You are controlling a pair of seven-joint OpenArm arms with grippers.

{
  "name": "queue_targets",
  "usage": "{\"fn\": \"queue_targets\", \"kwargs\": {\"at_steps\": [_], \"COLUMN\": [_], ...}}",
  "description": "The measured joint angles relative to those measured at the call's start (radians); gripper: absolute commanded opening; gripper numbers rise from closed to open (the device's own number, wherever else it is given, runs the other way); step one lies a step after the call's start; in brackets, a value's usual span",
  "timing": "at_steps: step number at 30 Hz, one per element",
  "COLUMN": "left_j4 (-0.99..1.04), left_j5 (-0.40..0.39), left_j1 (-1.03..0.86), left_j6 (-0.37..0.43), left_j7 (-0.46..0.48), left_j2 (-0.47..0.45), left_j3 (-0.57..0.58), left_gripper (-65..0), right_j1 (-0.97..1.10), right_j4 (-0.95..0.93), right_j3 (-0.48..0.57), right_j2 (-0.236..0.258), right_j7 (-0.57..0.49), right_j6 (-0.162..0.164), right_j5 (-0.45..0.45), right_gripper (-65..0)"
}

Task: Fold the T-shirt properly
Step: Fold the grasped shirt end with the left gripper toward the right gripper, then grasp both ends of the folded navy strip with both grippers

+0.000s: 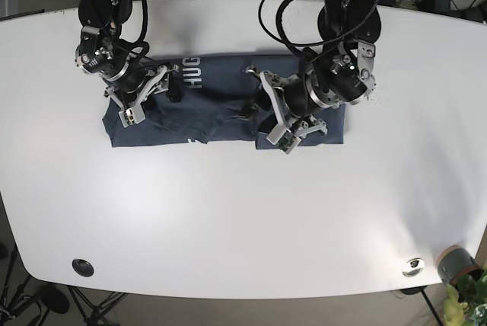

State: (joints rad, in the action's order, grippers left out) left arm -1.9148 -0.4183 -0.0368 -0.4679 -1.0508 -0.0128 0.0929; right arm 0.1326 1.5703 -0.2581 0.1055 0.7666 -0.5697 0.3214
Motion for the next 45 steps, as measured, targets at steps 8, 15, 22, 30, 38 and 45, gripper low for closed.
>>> {"fn": "queue_targets", "kwargs": {"at_steps": [8, 15, 22, 30, 38, 45], "left_j4": [0.005, 0.072, 0.230, 0.339, 0.393, 0.397], "left_j5": [0.022, 0.015, 0.021, 0.021, 0.018, 0.014], "left_j1": [-0.027, -0.043, -0.040, -0.032, -0.030, -0.027], "left_j6": [0.004, -0.003, -0.074, -0.136, -0.138, -0.139], "left_j7": [-0.003, -0.002, 0.100, 0.126, 0.178, 0.184], "left_j2": [-0.086, -0.125, -0.130, -0.129, -0.163, -0.166], "left_j3": [-0.224, -0.333, -0.385, -0.388, -0.385, -0.382], "left_gripper": [-40.0, -45.8, -65.0, -65.0, -65.0, -65.0], "right_j1": [0.009, -0.051, -0.146, -0.208, -0.197, -0.172], "right_j4": [0.103, 0.184, 0.143, -0.135, -0.269, -0.265], "right_j3": [-0.008, -0.113, -0.349, -0.478, -0.470, -0.417], "right_j2": [-0.013, -0.029, 0.003, 0.122, 0.118, 0.086], "right_j7": [0.056, 0.150, 0.291, 0.364, 0.352, 0.322], "right_j6": [0.015, 0.050, 0.065, 0.055, 0.056, 0.048], "right_j5": [0.012, 0.114, 0.279, 0.389, 0.436, 0.451], "right_gripper": [-27.4, -27.1, -12.8, -15.9, -15.7, -16.0]}}
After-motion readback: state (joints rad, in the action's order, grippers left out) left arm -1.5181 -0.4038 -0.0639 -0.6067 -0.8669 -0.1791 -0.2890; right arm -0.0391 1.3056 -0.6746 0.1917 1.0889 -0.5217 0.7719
